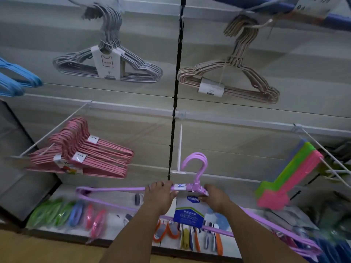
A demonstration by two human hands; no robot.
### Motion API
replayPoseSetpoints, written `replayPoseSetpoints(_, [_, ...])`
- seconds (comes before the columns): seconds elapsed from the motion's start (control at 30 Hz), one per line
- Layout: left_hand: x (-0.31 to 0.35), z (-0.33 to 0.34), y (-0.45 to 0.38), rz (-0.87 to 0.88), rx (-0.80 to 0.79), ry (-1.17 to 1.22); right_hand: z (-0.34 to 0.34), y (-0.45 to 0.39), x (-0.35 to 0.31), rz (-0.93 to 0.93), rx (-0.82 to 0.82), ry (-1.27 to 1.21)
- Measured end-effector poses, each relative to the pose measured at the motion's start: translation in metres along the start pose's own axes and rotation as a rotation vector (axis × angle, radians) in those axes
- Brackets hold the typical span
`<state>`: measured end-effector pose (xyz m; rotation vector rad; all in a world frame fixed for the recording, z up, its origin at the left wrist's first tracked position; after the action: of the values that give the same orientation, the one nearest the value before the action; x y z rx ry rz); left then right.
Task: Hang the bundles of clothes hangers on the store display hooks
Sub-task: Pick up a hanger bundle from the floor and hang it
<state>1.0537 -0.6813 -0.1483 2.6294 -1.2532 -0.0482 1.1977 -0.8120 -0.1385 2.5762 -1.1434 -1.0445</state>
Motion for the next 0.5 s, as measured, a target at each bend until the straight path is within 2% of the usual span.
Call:
replayPoseSetpoints(0.23, [-0.012, 0.006, -0.023, 0.046, 0.169, -0.062, 0.017, -0.022, 0.004, -0.043, 0.153, 0.014])
replayPoseSetpoints(0.5, [-0.025, 0.004, -0.023, -0.048, 0.247, -0.065, 0.018, -0.036, -0.011, -0.144, 0.247, 0.006])
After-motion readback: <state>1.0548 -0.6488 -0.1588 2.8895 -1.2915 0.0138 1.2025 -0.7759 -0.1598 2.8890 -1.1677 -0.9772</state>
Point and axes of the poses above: each hand's wrist, its own y-axis away from the middle knuckle, its own z-axis out of the palm, x = y × z, the point moved 1 cm from there along -y, towards the middle knuckle, and after that the axes turned 10 degrees about -y, right-handed, at the moved point
